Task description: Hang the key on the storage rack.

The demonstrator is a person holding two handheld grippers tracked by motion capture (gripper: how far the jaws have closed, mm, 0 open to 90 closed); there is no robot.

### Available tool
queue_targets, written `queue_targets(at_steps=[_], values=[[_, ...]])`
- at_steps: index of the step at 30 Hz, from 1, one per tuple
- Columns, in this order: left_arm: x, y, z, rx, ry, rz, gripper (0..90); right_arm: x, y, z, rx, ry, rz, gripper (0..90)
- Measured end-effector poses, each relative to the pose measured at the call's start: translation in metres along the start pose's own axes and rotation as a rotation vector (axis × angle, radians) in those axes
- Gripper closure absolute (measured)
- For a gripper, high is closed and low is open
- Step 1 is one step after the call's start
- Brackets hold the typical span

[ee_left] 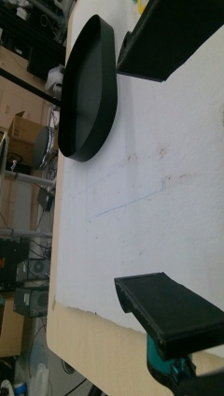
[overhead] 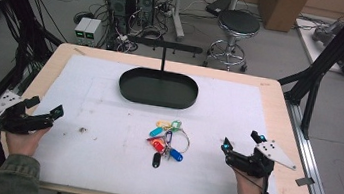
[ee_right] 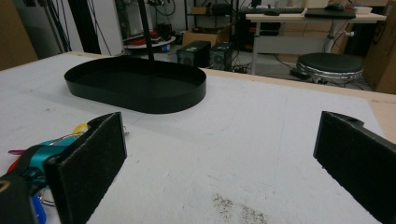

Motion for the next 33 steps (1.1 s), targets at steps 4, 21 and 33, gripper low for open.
queue_targets(at_steps=[4, 21, 33], values=[[0.0, 0.001, -0.001, -0.005, 0.007, 0.001, 1.7, -0.001, 0.0, 0.001, -0.003, -0.007, 0.003, 1.4], [-0.001, 0.002, -0.006, -0.038, 0.017, 0.005, 1.7, -0.008, 0.007, 0.005, 0.0, -0.044, 0.052, 1.4], [-0.002, 0.003, -0.005, -0.017, 0.014, 0.017, 1.7, -0.018, 0.016, 0.012, 0.03, -0.057, 0.119, 1.4]])
Point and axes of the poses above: each handheld gripper's, and its own axes: y roughly forward along the jaws, x roughly out of its top, z roughly to its left, the point moved 9 cm from there along y, roughly forward along the jaws, and after that the axes turned 11 degrees about y, right-handed, at the moved point
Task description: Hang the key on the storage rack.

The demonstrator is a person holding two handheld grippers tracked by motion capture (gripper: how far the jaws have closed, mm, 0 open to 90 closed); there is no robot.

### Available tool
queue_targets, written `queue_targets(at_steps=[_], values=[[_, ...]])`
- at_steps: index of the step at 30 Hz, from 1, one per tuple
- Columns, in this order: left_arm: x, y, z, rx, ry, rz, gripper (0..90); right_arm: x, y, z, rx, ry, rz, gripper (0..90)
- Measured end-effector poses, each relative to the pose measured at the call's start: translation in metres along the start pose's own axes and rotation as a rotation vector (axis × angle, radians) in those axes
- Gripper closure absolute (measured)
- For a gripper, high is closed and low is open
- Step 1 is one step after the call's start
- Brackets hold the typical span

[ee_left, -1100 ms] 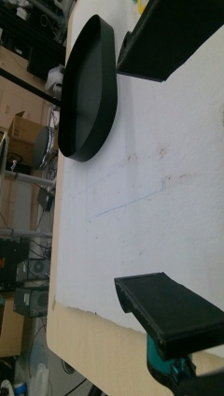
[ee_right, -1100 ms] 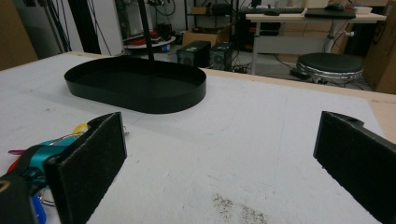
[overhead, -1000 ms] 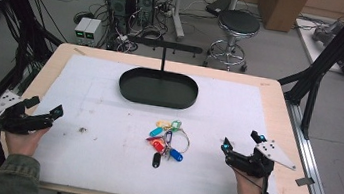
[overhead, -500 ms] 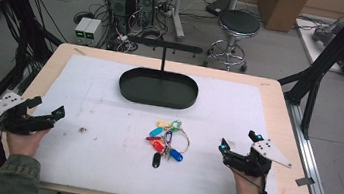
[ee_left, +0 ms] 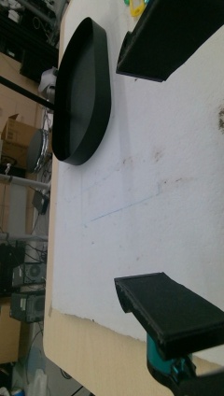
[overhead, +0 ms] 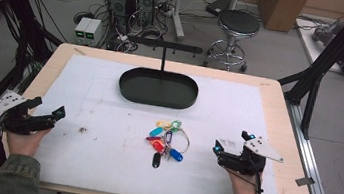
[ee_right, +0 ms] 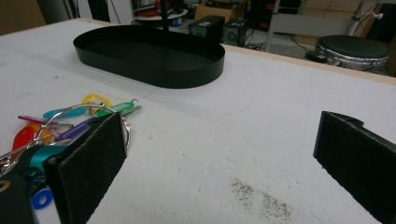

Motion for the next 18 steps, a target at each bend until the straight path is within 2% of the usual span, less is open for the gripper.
queue_targets(at_steps=[7, 10, 14, 18], values=[[0.0, 0.0, 0.0, 0.004, 0.002, 0.003, 1.7, -0.004, 0.009, 0.008, 0.023, -0.028, 0.047, 1.4], [0.0, -0.001, 0.0, 0.004, 0.005, 0.003, 1.7, -0.003, 0.01, 0.01, 0.033, -0.015, 0.052, 1.4], [-0.001, -0.001, -0.002, 0.003, 0.013, 0.012, 1.7, 0.0, 0.016, 0.018, 0.059, -0.044, 0.089, 1.4], [-0.001, -0.002, -0.003, 0.005, 0.013, 0.01, 1.7, 0.004, 0.018, 0.023, 0.062, -0.067, 0.083, 1.5]])
Point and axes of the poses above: each handheld gripper's, and its own axes: y roughly forward along the jaws, x roughly out of its top, z roughly to its left, the point moved 9 cm from there along y, roughly forward along the jaws, and after that the axes turned 11 degrees about y, right-handed, at the moved point
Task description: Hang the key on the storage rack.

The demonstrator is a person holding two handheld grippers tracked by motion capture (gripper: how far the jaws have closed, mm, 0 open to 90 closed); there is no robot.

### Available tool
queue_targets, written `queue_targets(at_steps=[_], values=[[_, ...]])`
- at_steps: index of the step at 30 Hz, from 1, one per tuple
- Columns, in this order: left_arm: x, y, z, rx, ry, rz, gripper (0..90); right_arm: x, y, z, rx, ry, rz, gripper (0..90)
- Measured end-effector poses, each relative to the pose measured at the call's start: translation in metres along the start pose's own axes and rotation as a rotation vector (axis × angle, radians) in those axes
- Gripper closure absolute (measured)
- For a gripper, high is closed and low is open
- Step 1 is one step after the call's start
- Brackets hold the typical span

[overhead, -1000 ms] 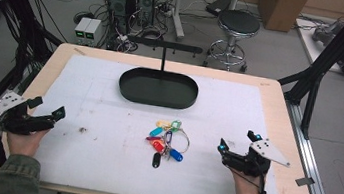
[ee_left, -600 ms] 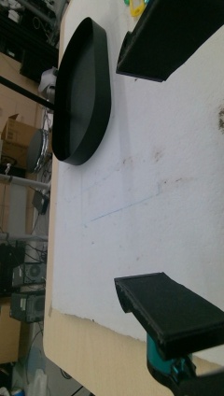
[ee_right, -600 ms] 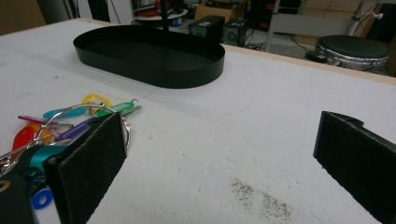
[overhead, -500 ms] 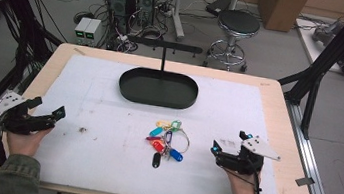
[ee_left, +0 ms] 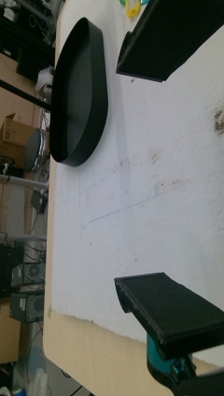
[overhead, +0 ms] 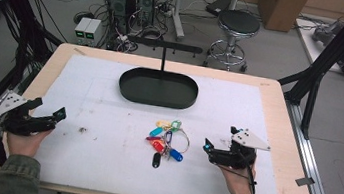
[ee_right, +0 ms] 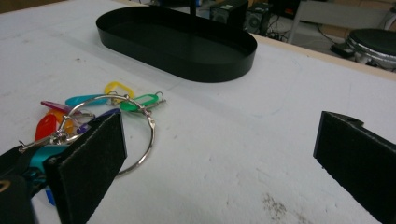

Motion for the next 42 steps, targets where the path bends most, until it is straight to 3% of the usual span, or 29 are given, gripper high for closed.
queue_targets(at_steps=[2, 7, 14, 24, 27, 31, 42], values=[[0.0, -0.001, 0.0, 0.001, -0.001, -0.001, 1.7, 0.0, 0.001, 0.001, 0.0, -0.008, 0.006, 1.5], [0.0, -0.001, -0.001, 0.01, 0.007, 0.002, 1.7, -0.001, 0.009, -0.003, 0.019, 0.04, 0.032, 1.5], [-0.001, 0.0, -0.002, 0.008, 0.014, 0.005, 1.7, 0.002, 0.024, 0.002, 0.037, 0.034, 0.068, 1.4], [-0.001, 0.002, -0.003, 0.0, 0.013, 0.005, 1.7, 0.007, 0.043, 0.015, 0.061, -0.006, 0.12, 1.4], [-0.001, 0.003, -0.002, 0.0, 0.012, 0.004, 1.7, 0.013, 0.047, 0.019, 0.07, -0.04, 0.128, 1.5], [0.0, 0.003, -0.002, -0.002, 0.006, -0.001, 1.7, 0.014, 0.052, 0.02, 0.078, -0.036, 0.147, 1.4], [0.0, 0.004, -0.004, -0.008, 0.01, -0.001, 1.7, 0.021, 0.069, 0.033, 0.097, -0.091, 0.198, 1.5]])
Point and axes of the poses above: each handheld gripper's, and its own axes: y roughly forward along the jaws, x roughly out of its top, z roughly to its left, the point moved 9 cm from there along y, roughly forward along the jaws, and after that the axes turned 11 degrees about y, right-handed, at the moved point
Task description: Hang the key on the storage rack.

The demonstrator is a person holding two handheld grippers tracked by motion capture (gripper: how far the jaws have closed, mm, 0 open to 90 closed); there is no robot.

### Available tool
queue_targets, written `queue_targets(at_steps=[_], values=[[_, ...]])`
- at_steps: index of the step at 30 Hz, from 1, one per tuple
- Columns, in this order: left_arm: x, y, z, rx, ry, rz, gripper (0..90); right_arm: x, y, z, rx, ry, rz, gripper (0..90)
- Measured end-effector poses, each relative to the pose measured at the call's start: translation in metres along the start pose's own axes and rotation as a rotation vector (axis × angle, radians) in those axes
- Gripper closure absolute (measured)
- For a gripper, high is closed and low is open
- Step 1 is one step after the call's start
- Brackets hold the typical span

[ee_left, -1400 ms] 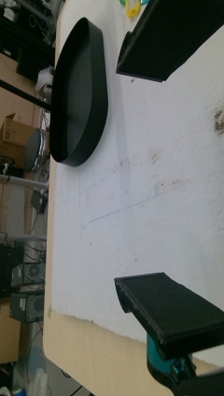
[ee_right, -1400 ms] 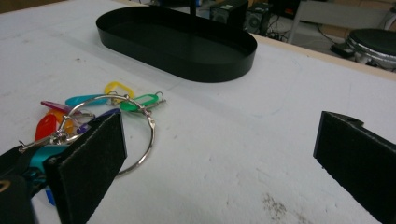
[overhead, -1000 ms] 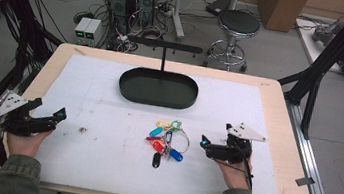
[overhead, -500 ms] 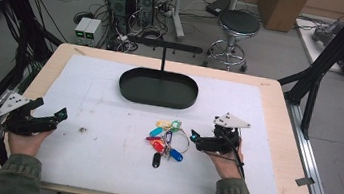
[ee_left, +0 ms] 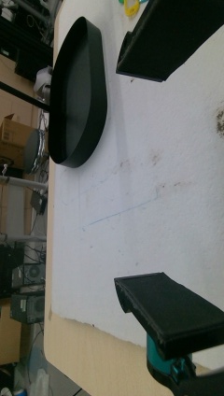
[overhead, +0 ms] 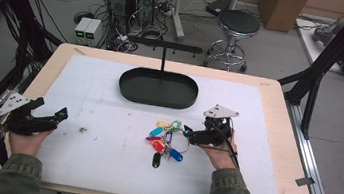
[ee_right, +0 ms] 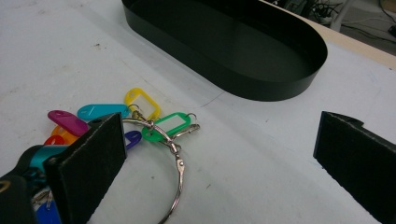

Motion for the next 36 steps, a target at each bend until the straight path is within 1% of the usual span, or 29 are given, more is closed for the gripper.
queue_targets(at_steps=[5, 7, 8, 10, 13, 15, 17, 19, 21, 25, 30, 31, 32, 33, 34, 35, 36], values=[[0.0, 0.0, 0.001, 0.002, -0.005, -0.002, 1.7, 0.0, 0.011, 0.003, 0.007, -0.014, 0.044, 1.5], [0.0, 0.0, 0.001, 0.003, -0.006, -0.001, 1.7, 0.001, 0.016, 0.004, 0.016, -0.02, 0.052, 1.5], [0.0, 0.0, 0.001, 0.003, -0.006, 0.001, 1.7, -0.001, 0.021, 0.005, 0.018, -0.026, 0.071, 1.5], [-0.001, 0.001, 0.001, 0.002, -0.004, 0.003, 1.7, -0.002, 0.023, 0.006, 0.021, -0.024, 0.082, 1.5], [-0.001, 0.002, 0.001, -0.002, -0.004, 0.008, 1.7, -0.005, 0.028, 0.007, 0.025, -0.038, 0.1, 1.5], [-0.002, 0.003, 0.001, -0.002, -0.008, 0.012, 1.7, -0.004, 0.031, 0.008, 0.027, -0.043, 0.107, 1.5], [-0.002, 0.003, 0.001, -0.001, -0.009, 0.011, 1.7, -0.001, 0.034, 0.01, 0.031, -0.058, 0.121, 1.5], [-0.001, 0.003, 0.001, -0.001, -0.008, 0.008, 1.7, 0.0, 0.035, 0.011, 0.034, -0.059, 0.124, 1.5], [-0.001, 0.002, 0.002, 0.0, -0.01, 0.007, 1.7, 0.003, 0.039, 0.015, 0.039, -0.078, 0.144, 1.5], [-0.002, 0.003, 0.001, -0.001, -0.01, 0.01, 1.7, 0.003, 0.044, 0.016, 0.045, -0.091, 0.151, 1.5], [-0.001, 0.003, 0.001, -0.007, -0.011, 0.009, 1.7, -0.004, 0.05, 0.013, 0.043, -0.093, 0.194, 1.6], [-0.001, 0.003, 0.001, -0.005, -0.012, 0.007, 1.7, -0.006, 0.053, 0.014, 0.05, -0.096, 0.213, 3.1], [-0.001, 0.003, 0.001, -0.005, -0.014, 0.007, 1.7, -0.006, 0.053, 0.014, 0.05, -0.096, 0.213, 3.1], [-0.001, 0.003, 0.001, -0.003, -0.015, 0.006, 1.7, -0.008, 0.054, 0.015, 0.056, -0.098, 0.227, 3.7], [-0.001, 0.003, 0.001, 0.0, -0.015, 0.007, 1.7, -0.012, 0.056, 0.015, 0.055, -0.106, 0.252, 4.4], [-0.002, 0.003, 0.002, 0.004, -0.014, 0.01, 1.7, -0.012, 0.056, 0.015, 0.055, -0.106, 0.252, 4.4], [-0.002, 0.003, 0.002, 0.006, -0.014, 0.015, 1.7, -0.014, 0.058, 0.016, 0.057, -0.11, 0.264, 5.0]])
Point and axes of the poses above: each handheld gripper's, and its own axes: y roughly forward along the jaws, x roughly out of its top, z roughly to its left, the point moved 9 cm from there along y, roughly forward along the jaws, and after that the axes turned 11 degrees about y, right-handed, at the moved point
